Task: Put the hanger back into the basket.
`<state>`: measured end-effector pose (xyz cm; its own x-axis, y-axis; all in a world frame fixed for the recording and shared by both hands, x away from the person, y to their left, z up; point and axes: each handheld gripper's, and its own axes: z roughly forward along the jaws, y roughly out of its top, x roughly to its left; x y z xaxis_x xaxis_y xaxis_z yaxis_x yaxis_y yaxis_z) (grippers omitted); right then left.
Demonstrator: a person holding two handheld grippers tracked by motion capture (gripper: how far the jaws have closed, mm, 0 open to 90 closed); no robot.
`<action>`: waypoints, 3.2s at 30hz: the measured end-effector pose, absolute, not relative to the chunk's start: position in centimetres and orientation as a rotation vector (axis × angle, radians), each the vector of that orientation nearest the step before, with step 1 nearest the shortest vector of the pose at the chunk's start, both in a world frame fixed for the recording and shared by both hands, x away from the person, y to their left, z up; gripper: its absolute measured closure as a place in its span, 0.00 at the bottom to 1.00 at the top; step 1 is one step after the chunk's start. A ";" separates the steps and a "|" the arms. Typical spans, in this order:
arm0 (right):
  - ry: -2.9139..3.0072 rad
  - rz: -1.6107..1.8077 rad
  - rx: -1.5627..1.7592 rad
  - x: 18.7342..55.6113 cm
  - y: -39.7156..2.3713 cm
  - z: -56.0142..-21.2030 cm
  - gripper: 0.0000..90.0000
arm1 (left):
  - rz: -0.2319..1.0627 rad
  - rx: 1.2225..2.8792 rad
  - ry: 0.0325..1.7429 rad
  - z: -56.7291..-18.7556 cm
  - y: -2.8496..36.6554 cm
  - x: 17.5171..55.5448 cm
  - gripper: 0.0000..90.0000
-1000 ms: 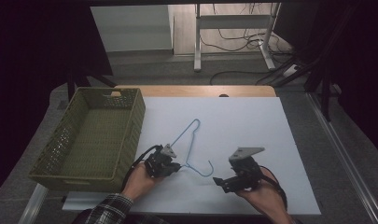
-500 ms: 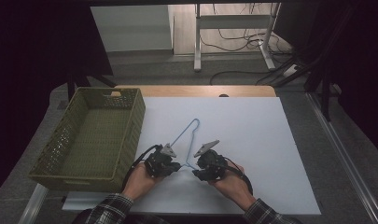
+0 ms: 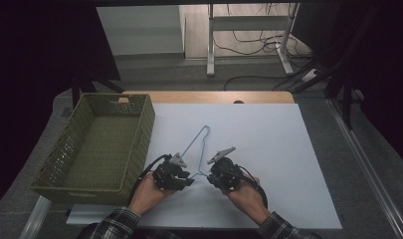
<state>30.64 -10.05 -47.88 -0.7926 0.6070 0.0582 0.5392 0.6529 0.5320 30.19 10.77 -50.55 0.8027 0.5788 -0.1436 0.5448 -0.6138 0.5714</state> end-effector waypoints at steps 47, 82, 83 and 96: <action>2.577 1.224 0.756 29.8 -14.0 -45.0 0.61 | 0.027 2.207 0.937 -48.8 13.1 30.9 0.97; 2.507 1.147 0.738 30.7 -8.2 -42.1 0.94 | 0.338 2.368 0.823 -45.5 10.0 29.5 0.89; 2.507 1.147 0.738 30.7 -8.2 -42.1 0.94 | 0.338 2.368 0.823 -45.5 10.0 29.5 0.91; 2.501 1.173 0.703 30.7 -8.0 -41.3 0.80 | 0.089 2.241 0.931 -45.0 12.0 30.8 0.97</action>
<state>30.67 -7.99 -41.33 -0.8389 0.5417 -0.0526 0.3059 0.5492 0.7777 30.79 12.00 -44.96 0.7393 0.6455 -0.1917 0.5978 -0.4980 0.6282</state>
